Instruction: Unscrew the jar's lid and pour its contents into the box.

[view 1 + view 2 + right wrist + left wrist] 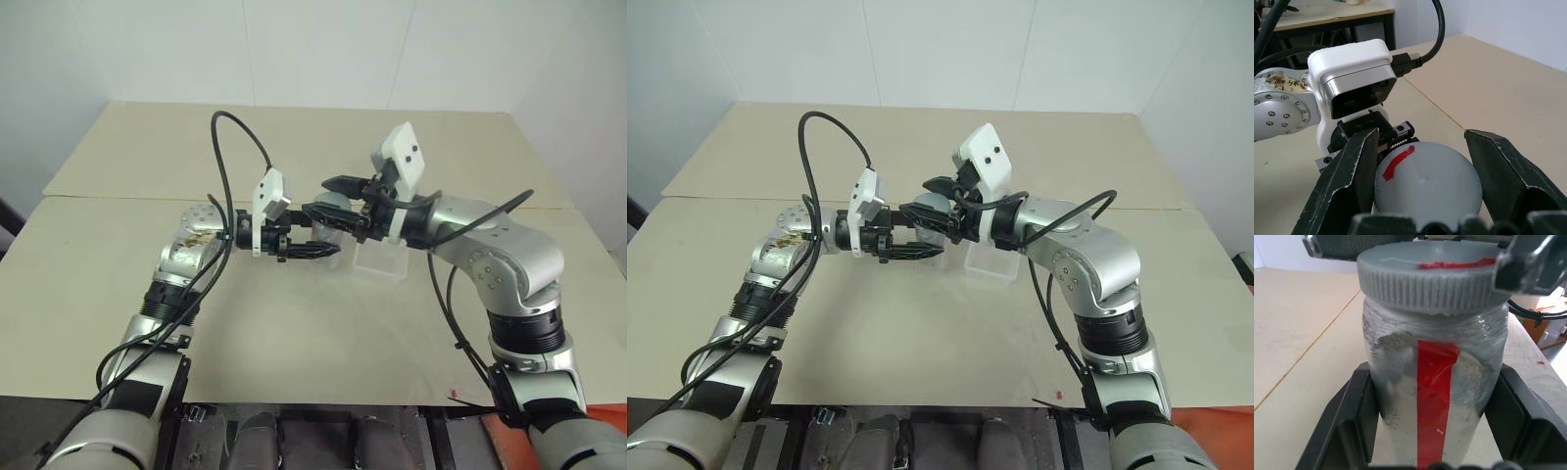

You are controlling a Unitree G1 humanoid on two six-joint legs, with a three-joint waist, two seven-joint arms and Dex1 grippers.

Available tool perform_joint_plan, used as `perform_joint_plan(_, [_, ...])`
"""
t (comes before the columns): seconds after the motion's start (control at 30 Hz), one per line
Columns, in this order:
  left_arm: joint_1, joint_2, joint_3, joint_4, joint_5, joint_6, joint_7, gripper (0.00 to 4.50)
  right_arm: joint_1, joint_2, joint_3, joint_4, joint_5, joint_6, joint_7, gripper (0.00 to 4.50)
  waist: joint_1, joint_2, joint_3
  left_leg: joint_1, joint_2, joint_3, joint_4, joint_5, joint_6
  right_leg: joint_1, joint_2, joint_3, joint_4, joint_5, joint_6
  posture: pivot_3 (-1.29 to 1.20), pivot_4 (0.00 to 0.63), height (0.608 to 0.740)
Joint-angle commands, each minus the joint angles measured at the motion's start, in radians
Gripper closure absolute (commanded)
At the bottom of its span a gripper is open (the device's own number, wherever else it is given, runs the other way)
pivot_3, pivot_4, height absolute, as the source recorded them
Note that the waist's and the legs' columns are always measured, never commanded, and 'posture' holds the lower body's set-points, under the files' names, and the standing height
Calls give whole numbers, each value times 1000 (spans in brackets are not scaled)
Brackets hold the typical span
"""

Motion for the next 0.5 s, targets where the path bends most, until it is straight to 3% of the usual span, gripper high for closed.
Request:
perform_joint_plan(0.03, [-19, 3, 19, -35, -16, -19, -18, 1795, -4, -26, -2, -37, -4, -13, 39, 1496, 0, 0, 0, 0, 0, 0, 0, 0, 0, 0, 0, 0, 0, 0, 0, 0, 150, 740])
perform_joint_plan(0.33, [-16, 39, 60, -114, -156, 22, -256, 1795, 45, -112, -8, 21, 83, -166, 424, 1496, 1, 0, 0, 0, 0, 0, 0, 0, 0, 0, 0, 0, -1, 0, 0, 0, 150, 740])
perform_joint_plan(0.5, [-3, 52, 58, -175, -205, 58, -317, 1795, 26, -113, 0, 78, 115, -205, 564, 1496, 1, 0, 0, 1, 0, 0, 0, 0, 0, 0, 0, 1, -1, 0, 0, 0, 150, 740])
